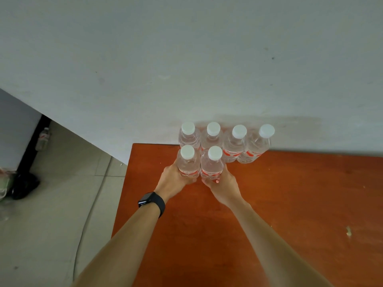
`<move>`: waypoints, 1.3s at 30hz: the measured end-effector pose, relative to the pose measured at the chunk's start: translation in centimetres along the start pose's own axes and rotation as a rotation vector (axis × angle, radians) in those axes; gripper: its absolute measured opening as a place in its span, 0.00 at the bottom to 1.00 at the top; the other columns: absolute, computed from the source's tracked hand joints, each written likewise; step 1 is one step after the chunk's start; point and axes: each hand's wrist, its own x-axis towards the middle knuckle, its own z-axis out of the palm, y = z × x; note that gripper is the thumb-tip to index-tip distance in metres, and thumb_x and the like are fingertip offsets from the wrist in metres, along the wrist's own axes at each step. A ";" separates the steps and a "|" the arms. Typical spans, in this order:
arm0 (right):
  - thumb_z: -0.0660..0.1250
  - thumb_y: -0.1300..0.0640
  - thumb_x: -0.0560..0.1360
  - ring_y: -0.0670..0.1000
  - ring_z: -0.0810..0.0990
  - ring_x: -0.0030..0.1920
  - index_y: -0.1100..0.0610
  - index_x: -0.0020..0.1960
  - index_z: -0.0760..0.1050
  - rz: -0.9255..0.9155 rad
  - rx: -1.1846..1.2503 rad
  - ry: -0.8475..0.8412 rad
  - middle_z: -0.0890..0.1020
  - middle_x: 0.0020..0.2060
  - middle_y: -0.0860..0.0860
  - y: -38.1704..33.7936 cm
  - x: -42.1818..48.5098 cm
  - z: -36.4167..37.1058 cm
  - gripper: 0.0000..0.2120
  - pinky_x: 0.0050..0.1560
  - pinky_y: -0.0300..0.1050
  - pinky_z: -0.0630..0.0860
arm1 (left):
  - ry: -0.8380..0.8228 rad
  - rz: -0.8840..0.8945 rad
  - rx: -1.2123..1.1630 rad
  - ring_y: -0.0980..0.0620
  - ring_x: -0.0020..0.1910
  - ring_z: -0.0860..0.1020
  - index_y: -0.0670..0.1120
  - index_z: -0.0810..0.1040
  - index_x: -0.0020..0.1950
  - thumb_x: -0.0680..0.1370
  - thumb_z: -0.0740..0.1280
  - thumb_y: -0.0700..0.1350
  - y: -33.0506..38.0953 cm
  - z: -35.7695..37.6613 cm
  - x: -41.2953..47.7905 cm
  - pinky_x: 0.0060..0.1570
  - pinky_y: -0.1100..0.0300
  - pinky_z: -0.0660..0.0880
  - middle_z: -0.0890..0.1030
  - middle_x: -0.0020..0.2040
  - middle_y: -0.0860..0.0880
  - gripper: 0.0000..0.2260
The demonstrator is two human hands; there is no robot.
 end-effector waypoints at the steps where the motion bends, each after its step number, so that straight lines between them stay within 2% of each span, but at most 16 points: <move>1: 0.73 0.45 0.74 0.51 0.76 0.66 0.43 0.77 0.54 0.007 0.001 0.005 0.76 0.67 0.45 0.0 -0.1 0.1 0.39 0.63 0.48 0.76 | -0.005 0.004 0.009 0.61 0.51 0.82 0.53 0.77 0.64 0.71 0.79 0.49 0.0 -0.1 0.1 0.52 0.65 0.79 0.84 0.52 0.60 0.24; 3: 0.73 0.44 0.74 0.50 0.76 0.66 0.42 0.77 0.54 0.014 -0.002 0.003 0.74 0.68 0.45 -0.1 -0.3 0.0 0.39 0.64 0.50 0.76 | -0.015 -0.003 0.025 0.60 0.52 0.82 0.52 0.76 0.66 0.70 0.80 0.49 0.2 -0.3 0.1 0.52 0.65 0.79 0.83 0.53 0.59 0.26; 6: 0.74 0.43 0.72 0.51 0.75 0.68 0.42 0.77 0.55 0.024 -0.012 -0.023 0.74 0.69 0.45 -0.6 -0.6 -0.6 0.41 0.66 0.52 0.75 | -0.014 -0.046 0.060 0.55 0.55 0.82 0.52 0.73 0.69 0.70 0.79 0.47 0.6 -0.5 -0.3 0.55 0.58 0.80 0.82 0.56 0.56 0.30; 10: 0.75 0.46 0.73 0.54 0.72 0.70 0.47 0.79 0.54 0.073 -0.122 -0.063 0.70 0.73 0.48 -0.7 -1.8 -2.0 0.43 0.66 0.55 0.75 | -0.040 -0.157 0.023 0.47 0.68 0.76 0.51 0.61 0.79 0.70 0.80 0.45 1.4 -0.6 -2.2 0.64 0.51 0.75 0.76 0.70 0.49 0.43; 11: 0.73 0.45 0.74 0.55 0.72 0.70 0.48 0.79 0.55 0.094 -0.164 -0.069 0.68 0.75 0.50 -0.7 -2.4 -2.4 0.41 0.64 0.54 0.76 | -0.062 -0.211 0.023 0.45 0.69 0.74 0.50 0.60 0.80 0.71 0.80 0.45 1.5 -0.5 -3.1 0.65 0.50 0.74 0.74 0.72 0.48 0.43; 13: 0.70 0.45 0.76 0.53 0.77 0.66 0.48 0.78 0.58 0.116 -0.218 -0.074 0.68 0.75 0.51 -0.5 -4.3 -3.3 0.36 0.54 0.45 0.79 | -0.133 -0.283 0.060 0.45 0.69 0.74 0.49 0.61 0.79 0.74 0.77 0.48 1.6 -0.1 -5.0 0.65 0.50 0.75 0.73 0.73 0.46 0.38; 14: 0.69 0.45 0.77 0.51 0.79 0.62 0.48 0.78 0.60 0.117 -0.228 -0.075 0.69 0.74 0.50 -0.5 -5.6 -3.8 0.33 0.49 0.42 0.80 | -0.163 -0.287 0.087 0.45 0.68 0.75 0.49 0.63 0.78 0.76 0.75 0.49 1.7 0.2 -6.0 0.64 0.51 0.76 0.73 0.72 0.46 0.35; 16: 0.67 0.45 0.79 0.48 0.81 0.56 0.47 0.76 0.63 0.108 -0.245 -0.063 0.71 0.72 0.49 -0.2 -8.6 -5.0 0.28 0.47 0.39 0.79 | -0.197 -0.249 0.131 0.47 0.66 0.76 0.50 0.66 0.77 0.78 0.72 0.52 2.5 1.0 -8.2 0.63 0.52 0.77 0.74 0.72 0.47 0.30; 19: 0.65 0.45 0.79 0.42 0.81 0.47 0.45 0.73 0.68 0.076 -0.216 -0.010 0.74 0.69 0.46 0.8 -14.5 -6.8 0.23 0.42 0.33 0.74 | -0.225 -0.120 0.196 0.49 0.63 0.78 0.53 0.66 0.76 0.80 0.69 0.53 4.8 3.1 -11.5 0.58 0.56 0.79 0.74 0.71 0.48 0.26; 20: 0.65 0.46 0.80 0.41 0.80 0.50 0.44 0.72 0.69 0.064 -0.188 0.022 0.74 0.68 0.44 1.4 -16.9 -7.5 0.21 0.45 0.34 0.74 | -0.236 -0.067 0.215 0.50 0.62 0.79 0.55 0.67 0.76 0.80 0.69 0.53 5.9 4.1 -12.7 0.57 0.55 0.80 0.75 0.71 0.49 0.25; 23: 0.64 0.45 0.80 0.45 0.74 0.68 0.43 0.71 0.71 0.030 -0.199 0.125 0.74 0.68 0.41 3.7 -22.6 -9.2 0.19 0.66 0.43 0.71 | -0.259 0.096 0.265 0.50 0.58 0.80 0.59 0.69 0.73 0.81 0.66 0.55 9.1 6.8 -15.9 0.55 0.51 0.81 0.77 0.69 0.52 0.21; 25: 0.62 0.44 0.81 0.46 0.70 0.72 0.44 0.71 0.72 0.050 -0.225 0.204 0.73 0.70 0.41 6.2 -26.8 -10.6 0.19 0.72 0.47 0.68 | -0.282 0.225 0.325 0.51 0.59 0.80 0.60 0.70 0.73 0.81 0.64 0.55 11.8 9.5 -18.3 0.56 0.51 0.80 0.77 0.69 0.54 0.19; 28: 0.62 0.44 0.80 0.48 0.69 0.73 0.43 0.70 0.73 0.108 -0.244 0.347 0.73 0.70 0.42 9.8 -33.2 -13.3 0.18 0.72 0.47 0.66 | -0.310 0.440 0.433 0.50 0.62 0.78 0.58 0.71 0.73 0.83 0.61 0.55 16.0 14.4 -21.8 0.56 0.54 0.78 0.75 0.70 0.53 0.18; 32: 0.61 0.46 0.81 0.50 0.68 0.72 0.42 0.70 0.73 0.242 -0.279 0.565 0.73 0.71 0.43 14.2 -42.6 -17.3 0.17 0.71 0.48 0.65 | -0.382 0.708 0.520 0.51 0.69 0.73 0.58 0.72 0.72 0.83 0.59 0.57 21.5 22.3 -27.0 0.61 0.52 0.77 0.73 0.72 0.54 0.18; 36: 0.60 0.44 0.81 0.48 0.68 0.73 0.39 0.69 0.73 0.366 -0.235 0.781 0.72 0.70 0.40 19.9 -53.5 -20.8 0.17 0.72 0.48 0.66 | -0.467 0.951 0.558 0.51 0.68 0.73 0.58 0.74 0.71 0.83 0.60 0.57 27.3 31.3 -34.8 0.66 0.53 0.72 0.75 0.71 0.55 0.17; 39: 0.61 0.45 0.81 0.50 0.68 0.72 0.40 0.69 0.74 0.446 -0.197 0.934 0.73 0.71 0.41 24.2 -63.0 -23.0 0.17 0.72 0.48 0.66 | -0.543 1.092 0.564 0.52 0.66 0.74 0.58 0.75 0.69 0.82 0.61 0.59 31.1 38.6 -42.2 0.66 0.52 0.72 0.76 0.68 0.56 0.17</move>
